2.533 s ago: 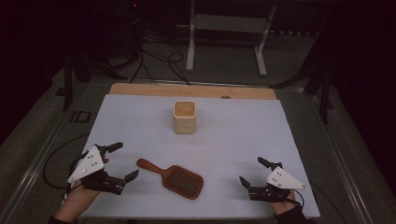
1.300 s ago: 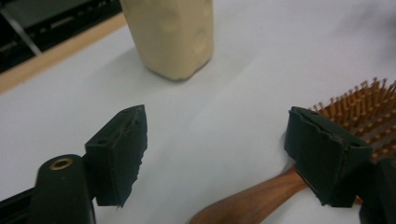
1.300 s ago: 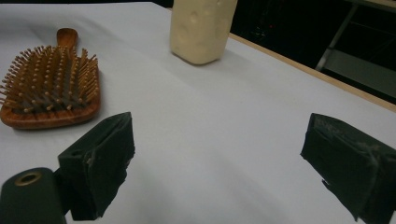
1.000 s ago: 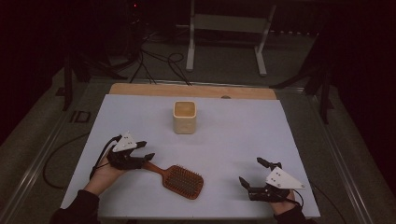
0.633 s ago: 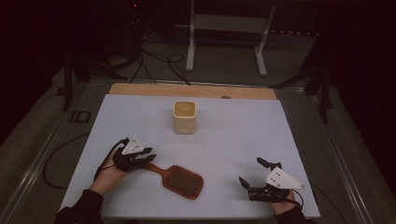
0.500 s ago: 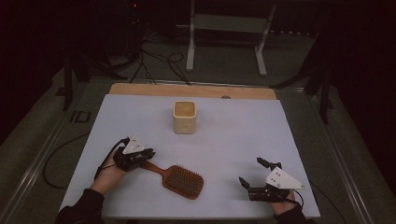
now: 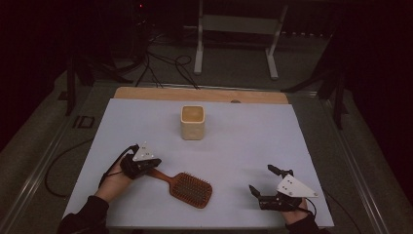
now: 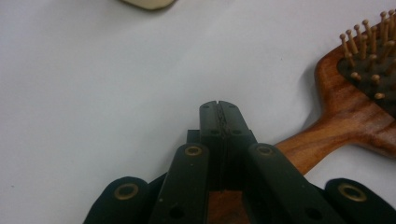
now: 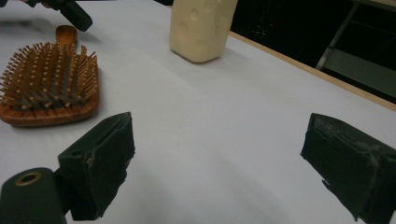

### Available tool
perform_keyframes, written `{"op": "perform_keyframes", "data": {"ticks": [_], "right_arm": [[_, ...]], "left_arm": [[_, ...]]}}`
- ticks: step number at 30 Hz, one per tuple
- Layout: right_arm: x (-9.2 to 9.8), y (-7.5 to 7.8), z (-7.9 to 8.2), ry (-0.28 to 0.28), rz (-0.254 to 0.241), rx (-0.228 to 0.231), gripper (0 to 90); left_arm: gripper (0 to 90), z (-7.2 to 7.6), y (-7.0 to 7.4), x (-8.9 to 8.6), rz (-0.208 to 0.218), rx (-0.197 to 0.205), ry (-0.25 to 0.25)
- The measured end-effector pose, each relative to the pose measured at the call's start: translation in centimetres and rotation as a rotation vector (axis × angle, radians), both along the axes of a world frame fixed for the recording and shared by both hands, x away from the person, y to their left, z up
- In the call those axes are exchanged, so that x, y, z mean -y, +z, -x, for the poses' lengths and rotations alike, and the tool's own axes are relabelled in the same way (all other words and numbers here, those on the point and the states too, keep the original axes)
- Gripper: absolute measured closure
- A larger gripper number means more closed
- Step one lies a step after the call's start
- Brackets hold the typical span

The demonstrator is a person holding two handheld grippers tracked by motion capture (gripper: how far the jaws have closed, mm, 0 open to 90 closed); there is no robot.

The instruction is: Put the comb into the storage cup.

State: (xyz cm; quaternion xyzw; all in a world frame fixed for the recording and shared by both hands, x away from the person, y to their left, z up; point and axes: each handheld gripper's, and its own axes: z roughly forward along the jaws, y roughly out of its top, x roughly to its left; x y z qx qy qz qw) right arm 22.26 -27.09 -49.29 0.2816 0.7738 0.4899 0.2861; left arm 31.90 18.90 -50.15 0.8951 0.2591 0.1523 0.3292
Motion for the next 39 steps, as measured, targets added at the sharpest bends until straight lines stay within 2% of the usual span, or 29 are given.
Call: {"op": "perform_keyframes", "data": {"ticks": [2, 3, 6, 11, 13, 25, 29, 32, 39], "right_arm": [[0.0, 0.0, 0.0, 0.000, 0.000, 0.000, 8.9], [0.0, 0.0, 0.0, -0.001, -0.001, 0.000, 8.9], [0.0, 0.0, 0.0, 0.000, -0.003, -0.001, 8.9], [0.1, 0.0, 0.0, -0.002, -0.011, -0.006, 8.9], [0.1, 0.0, 0.0, -0.003, -0.010, -0.008, 8.9], [0.0, 0.0, 0.0, -0.001, -0.007, -0.006, 8.9], [0.0, 0.0, 0.0, -0.003, -0.005, 0.001, 8.9], [0.0, 0.0, 0.0, -0.004, -0.004, 0.003, 8.9], [0.0, 0.1, 0.0, -0.005, -0.006, 0.004, 8.9]], "left_arm": [[90.0, -0.1, -0.1, 0.1, -0.014, -0.001, 0.004], [90.0, -0.2, -0.2, 0.2, -0.020, -0.020, 0.003], [90.0, -0.2, -0.4, 0.2, -0.036, -0.033, 0.004], [90.0, 0.4, -0.3, 0.3, -0.052, -0.059, -0.013], [90.0, 0.7, -0.4, 0.3, -0.065, -0.055, -0.015], [90.0, 2.9, -0.5, -0.5, -0.062, -0.082, -0.038], [90.0, 3.5, -0.5, -0.7, -0.044, -0.098, -0.038], [90.0, 3.9, -0.4, -0.6, -0.057, -0.103, -0.048], [90.0, 5.1, 0.0, -0.6, -0.054, -0.111, -0.068]]}}
